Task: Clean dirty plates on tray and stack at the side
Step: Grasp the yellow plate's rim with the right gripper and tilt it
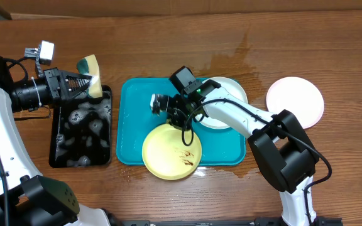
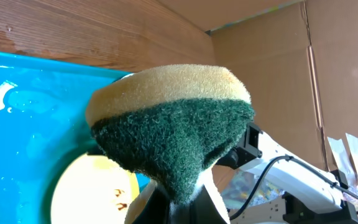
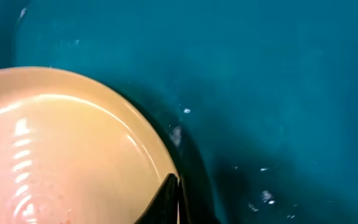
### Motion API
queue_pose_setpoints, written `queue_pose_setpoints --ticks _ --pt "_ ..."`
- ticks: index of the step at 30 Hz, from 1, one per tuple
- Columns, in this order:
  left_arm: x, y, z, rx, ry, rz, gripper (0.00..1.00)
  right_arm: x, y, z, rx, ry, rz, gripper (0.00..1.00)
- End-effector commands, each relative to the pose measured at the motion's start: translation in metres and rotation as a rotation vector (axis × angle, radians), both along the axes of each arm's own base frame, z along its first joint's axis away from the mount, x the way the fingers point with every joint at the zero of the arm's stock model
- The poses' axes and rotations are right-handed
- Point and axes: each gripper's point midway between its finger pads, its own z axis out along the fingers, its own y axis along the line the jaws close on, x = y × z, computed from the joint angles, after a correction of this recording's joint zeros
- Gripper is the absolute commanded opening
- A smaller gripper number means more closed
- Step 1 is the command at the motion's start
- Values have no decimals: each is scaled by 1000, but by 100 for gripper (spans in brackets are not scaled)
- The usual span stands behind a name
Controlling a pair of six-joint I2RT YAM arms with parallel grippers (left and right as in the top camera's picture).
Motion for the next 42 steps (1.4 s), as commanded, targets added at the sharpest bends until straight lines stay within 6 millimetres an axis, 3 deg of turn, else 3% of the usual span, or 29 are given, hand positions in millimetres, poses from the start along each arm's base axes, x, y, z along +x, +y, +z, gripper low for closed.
queue_pose_setpoints --ticks 1,6,7,8,9,10,19,26,30,42 --pt "-4 -4 9 21 -43 -12 4 11 12 27 57 5 -89 9" --pt "-4 -4 9 23 -45 -12 4 35 20 35 106 13 -277 13" --pt "-4 -4 9 23 -45 -12 4 37 21 36 113 24 -309 18" --pt "-4 -4 9 22 -44 -12 4 37 21 37 116 35 -323 38" --pt "-4 -4 8 27 -41 -12 4 36 20 36 111 50 -335 52" --pt "-4 -4 6 34 -37 -13 4 34 19 34 101 61 -337 53" --pt "-6 -2 2 51 -8 -7 4 -3 -9 -1 -44 95 -193 57" --pt "-6 -2 2 49 -5 -5 4 13 -3 -1 -5 11 -189 56" --pt "-6 -2 2 49 -5 -5 4 18 1 1 19 -12 -189 48" --pt "-6 -2 2 51 -5 -5 4 5 -8 -8 -31 40 -188 44"
